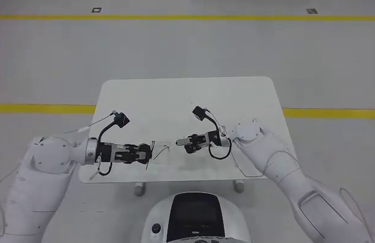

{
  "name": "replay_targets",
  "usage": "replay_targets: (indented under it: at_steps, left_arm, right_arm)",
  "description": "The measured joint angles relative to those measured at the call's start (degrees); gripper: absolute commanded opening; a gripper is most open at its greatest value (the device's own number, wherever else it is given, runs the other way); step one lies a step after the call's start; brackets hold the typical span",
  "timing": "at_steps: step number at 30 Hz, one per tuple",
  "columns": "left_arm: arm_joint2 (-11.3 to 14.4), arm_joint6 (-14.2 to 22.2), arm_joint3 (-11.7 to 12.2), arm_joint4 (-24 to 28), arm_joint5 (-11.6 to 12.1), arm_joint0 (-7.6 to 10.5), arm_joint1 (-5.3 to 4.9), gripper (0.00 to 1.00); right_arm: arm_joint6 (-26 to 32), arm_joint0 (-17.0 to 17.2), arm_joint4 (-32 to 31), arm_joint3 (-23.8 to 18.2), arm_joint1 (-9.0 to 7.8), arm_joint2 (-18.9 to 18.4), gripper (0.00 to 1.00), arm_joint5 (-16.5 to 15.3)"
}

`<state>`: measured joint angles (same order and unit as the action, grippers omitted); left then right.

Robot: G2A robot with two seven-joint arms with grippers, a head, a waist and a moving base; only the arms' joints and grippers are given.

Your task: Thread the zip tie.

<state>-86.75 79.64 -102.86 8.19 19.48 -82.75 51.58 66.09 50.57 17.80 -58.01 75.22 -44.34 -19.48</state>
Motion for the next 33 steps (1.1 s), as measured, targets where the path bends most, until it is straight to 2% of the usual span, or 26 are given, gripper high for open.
replay_targets:
  at_steps: [4, 11, 13, 15, 17, 22, 30, 33]
  left_arm:
    - [1.7, 0.0, -1.6, -3.5, 0.0, 0.35, -0.20, 0.00]
    - [1.7, 0.0, -1.6, -3.6, 0.0, 0.35, -0.22, 0.00]
    - [2.4, -1.3, -1.7, -4.5, 0.0, 0.23, -0.17, 0.00]
    - [3.9, -2.2, -0.6, -4.0, 0.0, 0.37, -0.06, 0.00]
    - [5.4, -1.6, 0.9, -1.1, 0.0, 1.47, 0.09, 0.00]
    - [6.9, -0.5, 4.4, 4.1, 0.0, 3.36, 0.64, 0.00]
    - [8.7, -3.1, 8.4, 2.9, 0.0, 4.75, 2.12, 0.00]
    - [8.6, -2.9, 8.8, 4.3, 0.0, 5.29, 2.68, 0.00]
  right_arm:
    - [2.7, -0.7, 3.6, 0.5, 0.94, 0.0, 1.00, 0.0]
    - [2.8, -0.7, 3.6, 0.6, 0.93, 0.0, 1.00, 0.0]
    - [2.6, 0.0, 4.5, -0.3, 1.02, -0.3, 1.00, 0.0]
    - [3.9, 1.3, 7.7, -1.7, 1.05, -1.0, 1.00, 0.0]
    - [6.8, 1.9, 11.2, -3.0, 1.06, -1.9, 1.00, 0.0]
    - [13.1, 2.4, 17.6, -3.2, 1.73, -3.1, 1.00, 0.0]
    - [13.5, 0.0, 20.7, 0.6, 3.25, -0.8, 1.00, 0.0]
    - [13.5, -0.1, 20.7, 0.8, 3.28, -1.0, 1.00, 0.0]
